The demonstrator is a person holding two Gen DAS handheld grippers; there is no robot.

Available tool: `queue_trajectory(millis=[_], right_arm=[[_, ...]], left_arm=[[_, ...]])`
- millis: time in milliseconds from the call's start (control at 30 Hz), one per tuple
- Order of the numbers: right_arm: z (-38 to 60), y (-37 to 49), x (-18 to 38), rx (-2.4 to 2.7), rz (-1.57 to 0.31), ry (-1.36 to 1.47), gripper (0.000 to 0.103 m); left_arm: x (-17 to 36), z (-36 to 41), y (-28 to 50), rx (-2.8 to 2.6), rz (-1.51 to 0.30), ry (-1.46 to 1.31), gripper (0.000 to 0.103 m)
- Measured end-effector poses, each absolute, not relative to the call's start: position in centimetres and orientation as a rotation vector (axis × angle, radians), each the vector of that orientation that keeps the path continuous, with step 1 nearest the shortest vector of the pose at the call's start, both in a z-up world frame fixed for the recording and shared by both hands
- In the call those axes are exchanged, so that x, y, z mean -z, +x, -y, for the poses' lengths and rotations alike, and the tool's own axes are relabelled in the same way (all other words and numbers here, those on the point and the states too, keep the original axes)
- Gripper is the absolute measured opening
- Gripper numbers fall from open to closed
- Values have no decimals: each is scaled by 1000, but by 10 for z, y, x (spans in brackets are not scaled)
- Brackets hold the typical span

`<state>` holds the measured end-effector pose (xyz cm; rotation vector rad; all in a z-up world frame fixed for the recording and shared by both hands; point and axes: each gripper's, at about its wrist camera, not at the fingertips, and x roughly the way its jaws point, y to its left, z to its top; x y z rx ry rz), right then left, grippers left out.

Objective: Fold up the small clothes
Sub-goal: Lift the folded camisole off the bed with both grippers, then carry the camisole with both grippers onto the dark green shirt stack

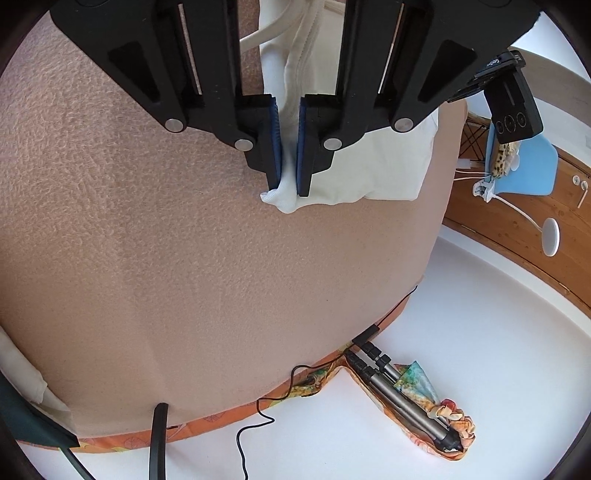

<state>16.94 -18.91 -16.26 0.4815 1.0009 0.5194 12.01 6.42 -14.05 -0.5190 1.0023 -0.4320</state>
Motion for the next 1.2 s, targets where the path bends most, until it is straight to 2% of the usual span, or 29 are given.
queue_trajectory(millis=[533,867,1200], right_arm=[[219,126,95,-491,-872,407,6],[302,99,51,-390,-798,446,6],[419,87,27,-239,-735,460,6]], left_arm=[[102,-20,114,531,-911,-427,4],[74,56,121,697,-879,-380,4],[52,165,153,836,-853,-277,4]])
